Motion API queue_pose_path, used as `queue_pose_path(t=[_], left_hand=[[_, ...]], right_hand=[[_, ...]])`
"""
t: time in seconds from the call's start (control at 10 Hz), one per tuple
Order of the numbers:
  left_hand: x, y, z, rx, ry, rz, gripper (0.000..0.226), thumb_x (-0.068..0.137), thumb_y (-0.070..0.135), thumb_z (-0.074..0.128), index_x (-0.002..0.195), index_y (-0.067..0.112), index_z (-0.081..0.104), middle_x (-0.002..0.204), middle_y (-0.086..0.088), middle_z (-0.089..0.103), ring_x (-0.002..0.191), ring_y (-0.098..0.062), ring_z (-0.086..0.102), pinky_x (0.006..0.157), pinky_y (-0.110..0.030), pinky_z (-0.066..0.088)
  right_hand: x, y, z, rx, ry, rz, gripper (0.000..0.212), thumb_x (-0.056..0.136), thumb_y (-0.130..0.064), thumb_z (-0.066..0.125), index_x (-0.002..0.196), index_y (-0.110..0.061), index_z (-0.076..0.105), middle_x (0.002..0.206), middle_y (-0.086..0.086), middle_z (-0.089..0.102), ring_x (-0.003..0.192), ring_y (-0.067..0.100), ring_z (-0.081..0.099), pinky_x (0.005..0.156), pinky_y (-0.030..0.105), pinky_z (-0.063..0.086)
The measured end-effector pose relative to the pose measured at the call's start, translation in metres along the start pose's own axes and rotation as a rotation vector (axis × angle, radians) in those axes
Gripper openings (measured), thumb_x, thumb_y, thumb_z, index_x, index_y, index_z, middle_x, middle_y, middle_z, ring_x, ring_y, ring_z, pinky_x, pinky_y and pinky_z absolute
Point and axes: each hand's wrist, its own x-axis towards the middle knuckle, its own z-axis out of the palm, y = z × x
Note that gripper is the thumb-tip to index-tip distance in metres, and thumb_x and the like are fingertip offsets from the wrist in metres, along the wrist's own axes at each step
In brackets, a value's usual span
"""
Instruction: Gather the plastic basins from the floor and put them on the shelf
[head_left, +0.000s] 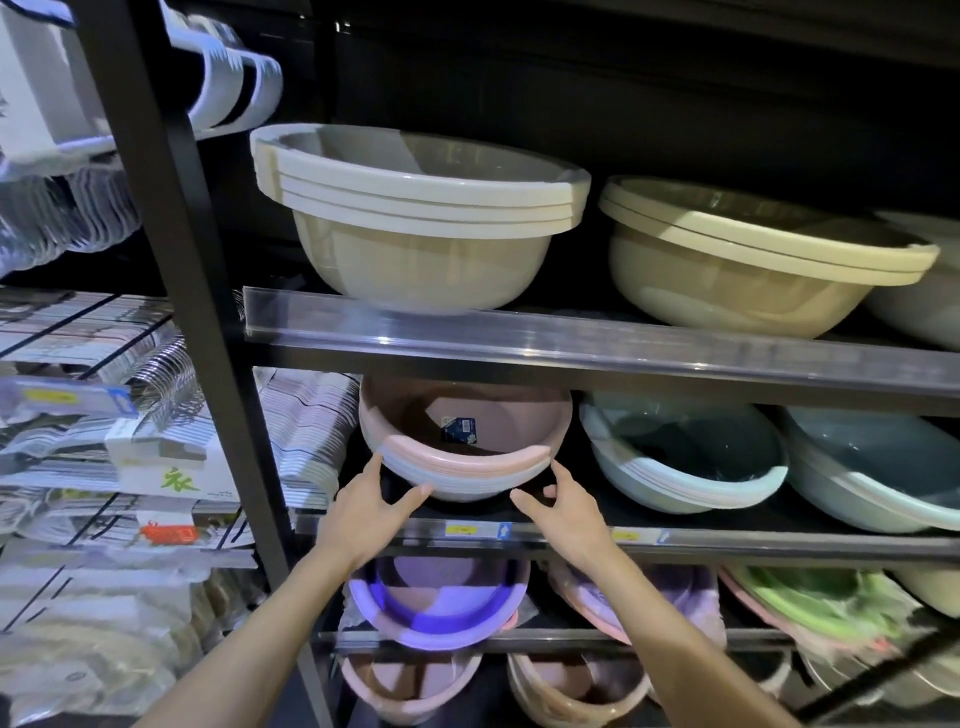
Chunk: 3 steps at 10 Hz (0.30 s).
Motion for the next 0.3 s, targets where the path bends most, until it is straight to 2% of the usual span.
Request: queue_pose_path(t=[0.1,0.2,0.3], left_hand=[[-0.013,0.001,0.000,0.122,-0.023,0.004,0.098,0.082,0.073,0.055,0.158,0.020,0.026,0.145,-0.012,0.056,0.131,-0.031,0.054,0.100,-0.047,0.050],[-0.044,0.010,-0.006,0.308,-0.053,-0.002,0.097,0.087,0.071,0.051,0.161,0.014,0.022,0.152,-0.012,0.048,0.136,-0.032,0.050,0.101,-0.047,0.049],[-0.081,0.019,-0.007,0.555,-0.055,0.028,0.091,0.090,0.070,0.045,0.160,0.016,0.023,0.153,-0.011,0.046,0.137,-0.032,0.047,0.104,-0.048,0.047]], right_hand=[[-0.012,0.001,-0.003,-0.170,-0.013,-0.024,0.086,0.087,-0.060,0.061,0.158,-0.023,0.027,0.141,0.009,0.056,0.130,0.029,0.053,0.098,0.039,0.043],[-0.037,0.006,-0.008,-0.330,-0.035,-0.050,0.086,0.088,-0.063,0.055,0.157,-0.019,0.029,0.145,0.013,0.050,0.133,0.034,0.050,0.101,0.042,0.043],[-0.066,0.018,-0.016,-0.583,-0.033,-0.124,0.080,0.089,-0.063,0.050,0.152,-0.016,0.037,0.139,0.016,0.054,0.127,0.038,0.053,0.102,0.044,0.044]])
